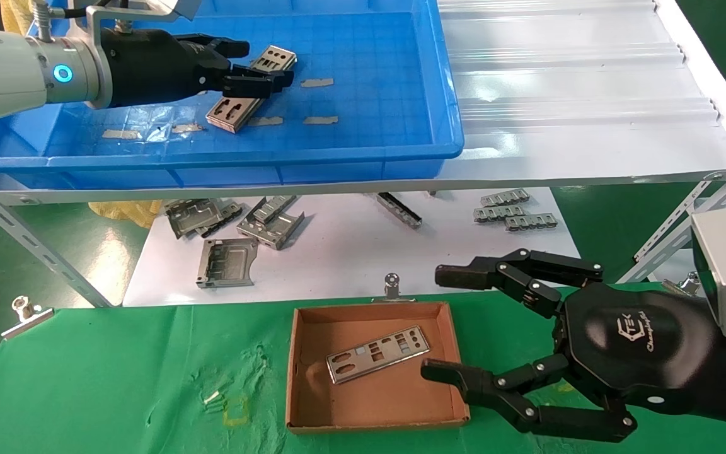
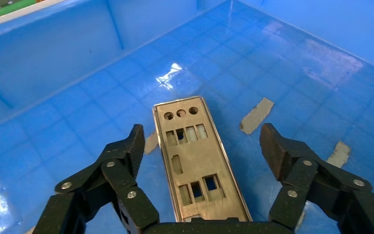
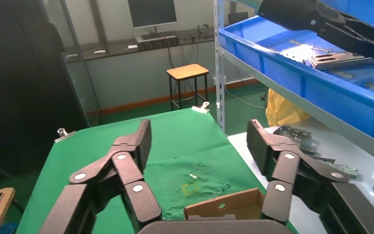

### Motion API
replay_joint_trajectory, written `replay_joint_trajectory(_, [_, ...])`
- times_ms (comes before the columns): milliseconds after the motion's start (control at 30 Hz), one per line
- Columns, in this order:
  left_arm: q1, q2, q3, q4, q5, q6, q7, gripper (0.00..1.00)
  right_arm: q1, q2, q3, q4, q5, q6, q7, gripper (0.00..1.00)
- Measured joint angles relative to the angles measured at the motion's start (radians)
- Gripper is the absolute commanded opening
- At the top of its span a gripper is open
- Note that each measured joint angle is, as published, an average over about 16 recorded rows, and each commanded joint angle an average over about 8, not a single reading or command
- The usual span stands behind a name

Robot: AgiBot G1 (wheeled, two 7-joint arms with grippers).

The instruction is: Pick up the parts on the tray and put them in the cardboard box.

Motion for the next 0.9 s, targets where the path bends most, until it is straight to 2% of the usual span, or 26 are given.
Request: replay_joint_trajectory(900, [0.002, -0.001, -0.008, -0.004, -0.011, -0.035, 0.021, 0.00, 0.000, 0.000, 0.000, 0.000, 0.000, 0.000, 0.000, 1.00])
